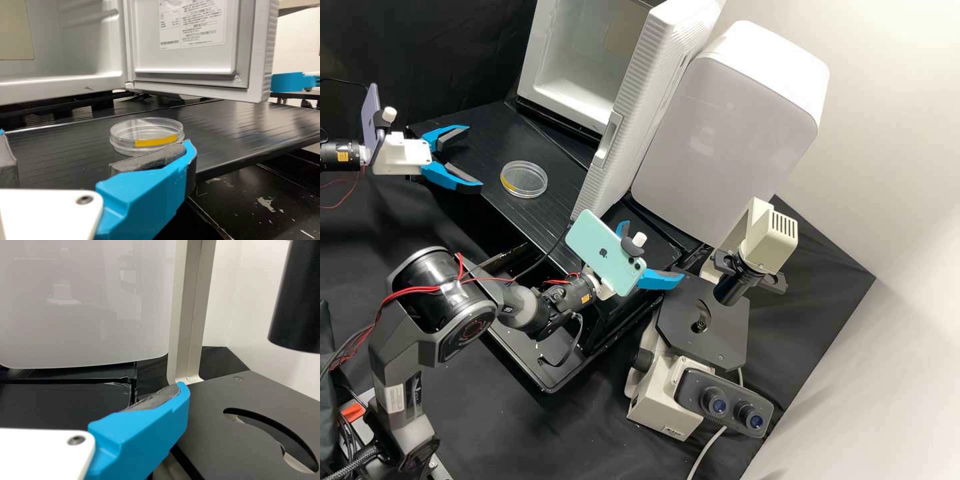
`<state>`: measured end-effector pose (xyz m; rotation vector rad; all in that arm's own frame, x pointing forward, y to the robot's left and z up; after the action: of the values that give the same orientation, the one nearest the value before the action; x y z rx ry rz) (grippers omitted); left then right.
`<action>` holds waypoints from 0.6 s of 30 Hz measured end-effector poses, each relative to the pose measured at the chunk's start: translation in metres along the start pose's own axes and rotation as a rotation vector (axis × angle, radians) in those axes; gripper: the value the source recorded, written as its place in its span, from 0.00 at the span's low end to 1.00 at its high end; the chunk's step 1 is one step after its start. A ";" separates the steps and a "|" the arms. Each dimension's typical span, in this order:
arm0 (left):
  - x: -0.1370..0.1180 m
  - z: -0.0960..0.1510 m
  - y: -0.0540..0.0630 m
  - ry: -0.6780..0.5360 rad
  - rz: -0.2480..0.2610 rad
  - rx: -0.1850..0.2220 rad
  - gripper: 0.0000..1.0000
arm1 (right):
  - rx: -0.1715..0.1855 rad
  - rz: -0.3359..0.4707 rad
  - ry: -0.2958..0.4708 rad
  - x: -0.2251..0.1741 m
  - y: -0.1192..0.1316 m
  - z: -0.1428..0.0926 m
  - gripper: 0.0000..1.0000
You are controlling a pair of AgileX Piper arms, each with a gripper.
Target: Place the petri dish in the incubator
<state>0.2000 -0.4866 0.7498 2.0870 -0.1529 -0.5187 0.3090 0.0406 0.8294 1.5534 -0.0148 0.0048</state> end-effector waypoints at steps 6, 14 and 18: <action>0.007 0.000 -0.001 -0.002 -0.004 0.002 1.00 | 0.000 0.000 0.000 0.000 0.000 0.000 1.00; 0.012 0.004 0.002 -0.008 0.013 0.012 1.00 | 0.000 0.000 0.000 0.000 0.000 0.000 1.00; 0.015 0.009 0.003 -0.025 0.020 0.009 1.00 | 0.000 0.000 0.000 0.000 0.000 0.000 1.00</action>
<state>0.2098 -0.4994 0.7438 2.0865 -0.1910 -0.5335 0.3090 0.0406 0.8294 1.5534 -0.0148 0.0048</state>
